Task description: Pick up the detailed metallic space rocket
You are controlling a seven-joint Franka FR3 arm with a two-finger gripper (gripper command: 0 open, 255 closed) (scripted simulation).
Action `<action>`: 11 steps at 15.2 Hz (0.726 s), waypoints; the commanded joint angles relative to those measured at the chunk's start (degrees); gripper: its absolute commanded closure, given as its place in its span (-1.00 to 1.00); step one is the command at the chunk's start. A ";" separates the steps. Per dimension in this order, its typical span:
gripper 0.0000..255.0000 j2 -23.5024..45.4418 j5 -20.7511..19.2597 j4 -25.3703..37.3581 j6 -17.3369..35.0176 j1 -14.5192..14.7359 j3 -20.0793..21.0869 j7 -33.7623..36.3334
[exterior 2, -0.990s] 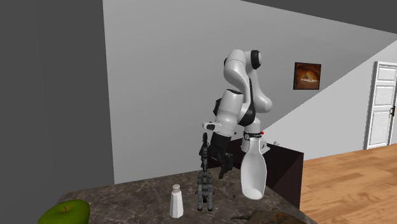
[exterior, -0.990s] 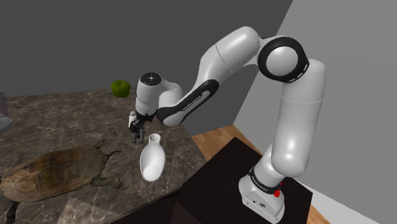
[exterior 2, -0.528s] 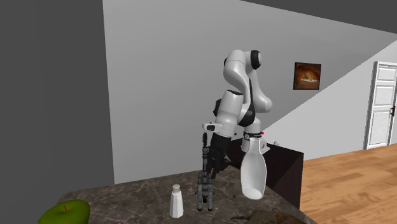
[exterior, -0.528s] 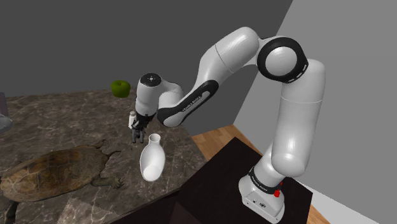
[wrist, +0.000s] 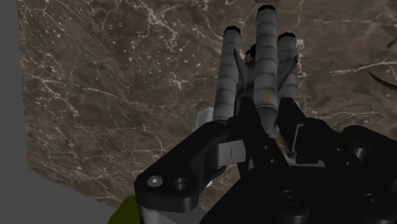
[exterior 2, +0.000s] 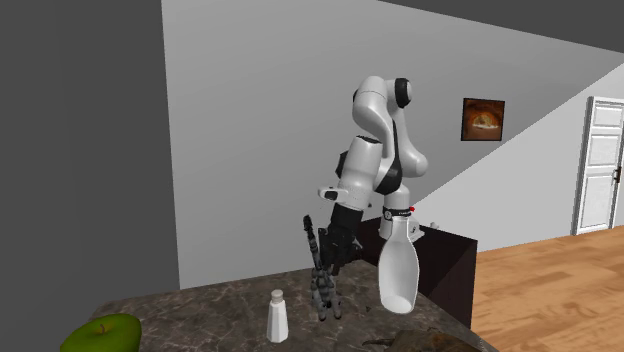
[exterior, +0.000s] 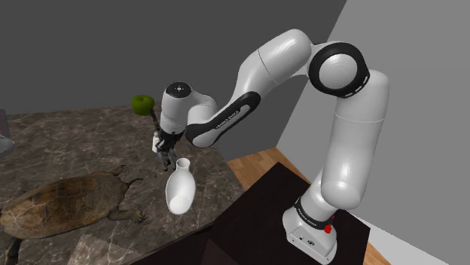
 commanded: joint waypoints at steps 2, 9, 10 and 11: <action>1.00 -1.95 1.96 -0.18 -1.52 -0.71 1.04 -1.69; 1.00 -5.89 6.26 0.20 -5.19 -1.99 2.95 -5.45; 1.00 -6.43 6.85 0.31 -5.74 -2.14 3.18 -5.97; 1.00 -6.95 7.43 0.44 -6.29 -2.28 3.39 -6.48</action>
